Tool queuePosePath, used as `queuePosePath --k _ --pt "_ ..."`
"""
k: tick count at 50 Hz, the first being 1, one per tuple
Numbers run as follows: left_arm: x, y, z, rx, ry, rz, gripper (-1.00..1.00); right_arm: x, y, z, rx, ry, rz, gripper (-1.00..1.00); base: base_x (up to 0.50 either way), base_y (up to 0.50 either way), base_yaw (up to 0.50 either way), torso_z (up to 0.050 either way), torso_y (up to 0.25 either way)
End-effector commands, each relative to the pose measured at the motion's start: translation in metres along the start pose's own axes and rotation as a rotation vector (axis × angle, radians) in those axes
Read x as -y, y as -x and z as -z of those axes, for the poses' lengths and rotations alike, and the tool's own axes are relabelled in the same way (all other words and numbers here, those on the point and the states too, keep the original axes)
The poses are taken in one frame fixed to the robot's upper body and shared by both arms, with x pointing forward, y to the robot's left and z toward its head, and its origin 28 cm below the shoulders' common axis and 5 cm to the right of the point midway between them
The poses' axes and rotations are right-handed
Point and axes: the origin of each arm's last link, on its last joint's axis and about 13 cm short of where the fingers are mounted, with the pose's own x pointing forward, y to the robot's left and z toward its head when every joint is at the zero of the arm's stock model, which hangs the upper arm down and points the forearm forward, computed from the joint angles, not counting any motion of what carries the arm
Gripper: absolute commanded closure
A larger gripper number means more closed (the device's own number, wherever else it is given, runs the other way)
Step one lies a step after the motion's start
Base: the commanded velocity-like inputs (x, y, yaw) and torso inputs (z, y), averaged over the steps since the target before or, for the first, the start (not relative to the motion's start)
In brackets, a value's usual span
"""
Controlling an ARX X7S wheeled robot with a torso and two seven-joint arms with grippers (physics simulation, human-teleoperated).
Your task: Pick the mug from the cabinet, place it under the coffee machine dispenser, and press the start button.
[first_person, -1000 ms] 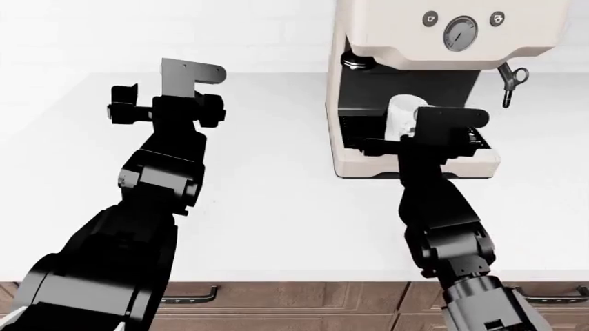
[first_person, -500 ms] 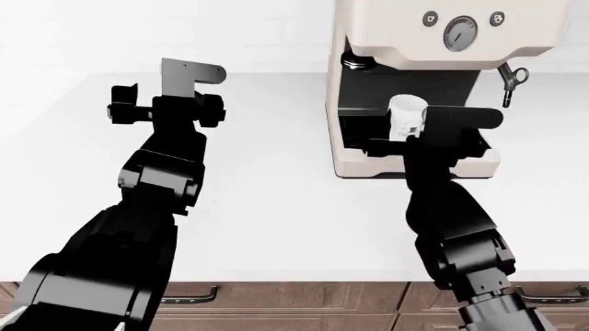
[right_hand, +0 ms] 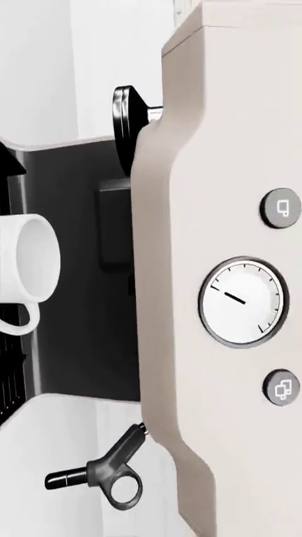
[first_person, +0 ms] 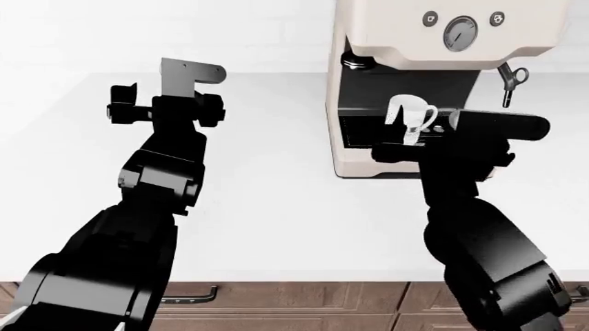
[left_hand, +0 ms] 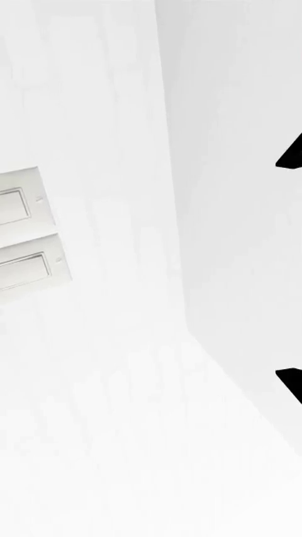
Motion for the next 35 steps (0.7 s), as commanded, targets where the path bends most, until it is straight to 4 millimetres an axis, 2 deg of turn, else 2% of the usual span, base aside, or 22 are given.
queuePosePath --k 1,21,22,35 --pt "0.000 0.000 0.000 0.003 -0.002 -0.003 -1.00 0.006 0.030 -0.019 0.039 -0.017 -0.023 -1.00 0.00 0.00 0.00 0.000 0.000" --pt "0.000 0.000 0.000 0.004 -0.005 -0.005 -1.00 0.006 0.050 -0.066 0.099 -0.044 -0.097 -1.00 0.00 0.00 0.00 0.000 0.000" --pt "0.000 0.000 0.000 0.004 -0.005 -0.005 -1.00 0.006 0.050 -0.069 0.100 -0.046 -0.100 1.00 0.00 0.00 0.00 0.000 0.000" --pt "0.000 0.000 0.000 0.005 -0.007 -0.006 -1.00 -0.005 0.042 -0.098 0.126 -0.041 -0.168 1.00 0.00 0.00 0.00 0.000 0.000"
